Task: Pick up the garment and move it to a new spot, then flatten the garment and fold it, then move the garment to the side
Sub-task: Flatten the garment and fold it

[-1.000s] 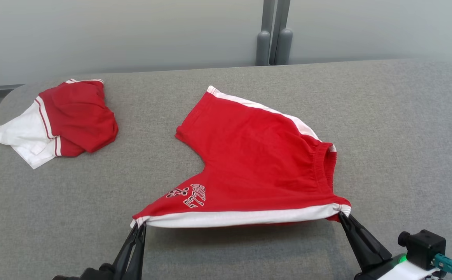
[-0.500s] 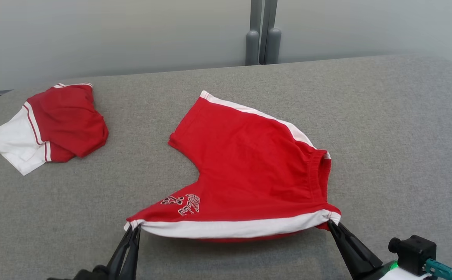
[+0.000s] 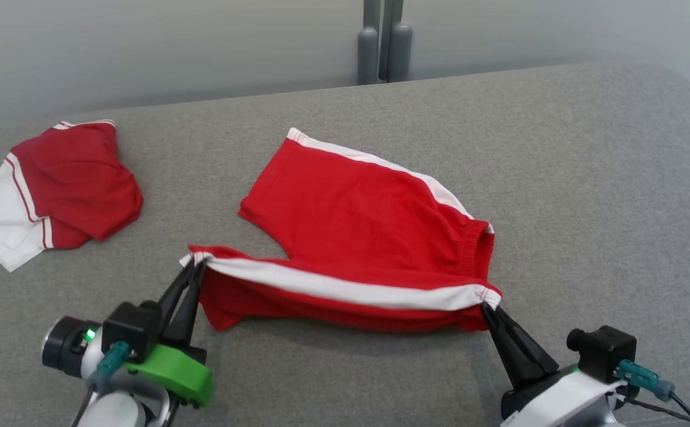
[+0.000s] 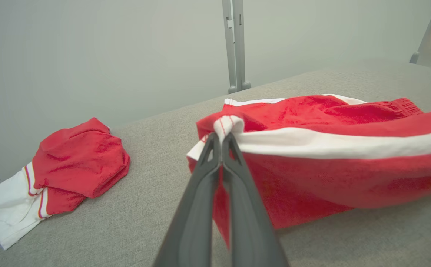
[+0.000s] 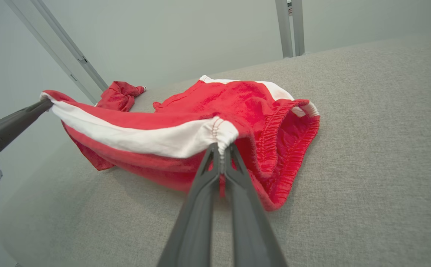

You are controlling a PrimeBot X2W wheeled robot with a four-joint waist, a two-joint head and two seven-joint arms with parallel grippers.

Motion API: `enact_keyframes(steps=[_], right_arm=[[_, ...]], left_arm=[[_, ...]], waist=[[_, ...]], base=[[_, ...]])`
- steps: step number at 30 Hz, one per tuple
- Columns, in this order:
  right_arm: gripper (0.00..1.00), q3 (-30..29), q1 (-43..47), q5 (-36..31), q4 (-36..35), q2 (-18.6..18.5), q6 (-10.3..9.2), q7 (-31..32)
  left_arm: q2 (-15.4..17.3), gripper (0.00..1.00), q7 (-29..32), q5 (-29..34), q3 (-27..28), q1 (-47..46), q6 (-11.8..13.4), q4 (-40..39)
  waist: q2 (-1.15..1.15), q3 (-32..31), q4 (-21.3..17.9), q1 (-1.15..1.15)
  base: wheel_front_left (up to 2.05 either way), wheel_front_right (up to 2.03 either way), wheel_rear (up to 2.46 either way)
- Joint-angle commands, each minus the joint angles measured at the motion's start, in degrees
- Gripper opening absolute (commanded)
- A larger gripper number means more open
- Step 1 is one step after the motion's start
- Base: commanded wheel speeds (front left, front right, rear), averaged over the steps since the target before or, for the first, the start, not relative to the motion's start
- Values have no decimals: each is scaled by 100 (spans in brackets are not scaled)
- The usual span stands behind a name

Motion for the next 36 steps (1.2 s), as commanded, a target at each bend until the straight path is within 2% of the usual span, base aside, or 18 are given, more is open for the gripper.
enact_keyframes(steps=[1, 11, 17, 22, 28, 36], right_arm=[[0, -23, -99, -41, 38, 38, -2, -1], [0, 74, -1060, -219, 608, 675, -2, -15], [0, 46, -1697, 24, 1141, 894, -2, -218], [0, 4, -2110, 276, 1582, 965, -2, -369], [0, 226, -2486, 635, 2002, 982, -2, -487], [0, 563, -2869, 997, 2371, 980, -2, -611]], left_arm=[[22, 0, 28, 24, 30, -188, -34, 78], [200, 0, 290, 89, 89, -1738, -430, 1192], [96, 0, 475, 201, -69, -2771, -640, 2054], [-132, 0, 534, 289, -296, -3537, -772, 2799], [-351, 0, 588, 336, -519, -4280, -862, 3657], [-388, 0, 671, 279, -583, -4867, -890, 4455]], waist=[[0, 122, -129, 0], [0, 870, -900, 0], [0, 1363, -1237, 0], [0, 1639, -1361, 0], [0, 1806, -1475, 0], [0, 1902, -1582, 0]], base=[[0, 0, 0], [0, 0, 0], [0, 0, 0], [0, 0, 0], [0, 0, 0], [0, 0, 0]])
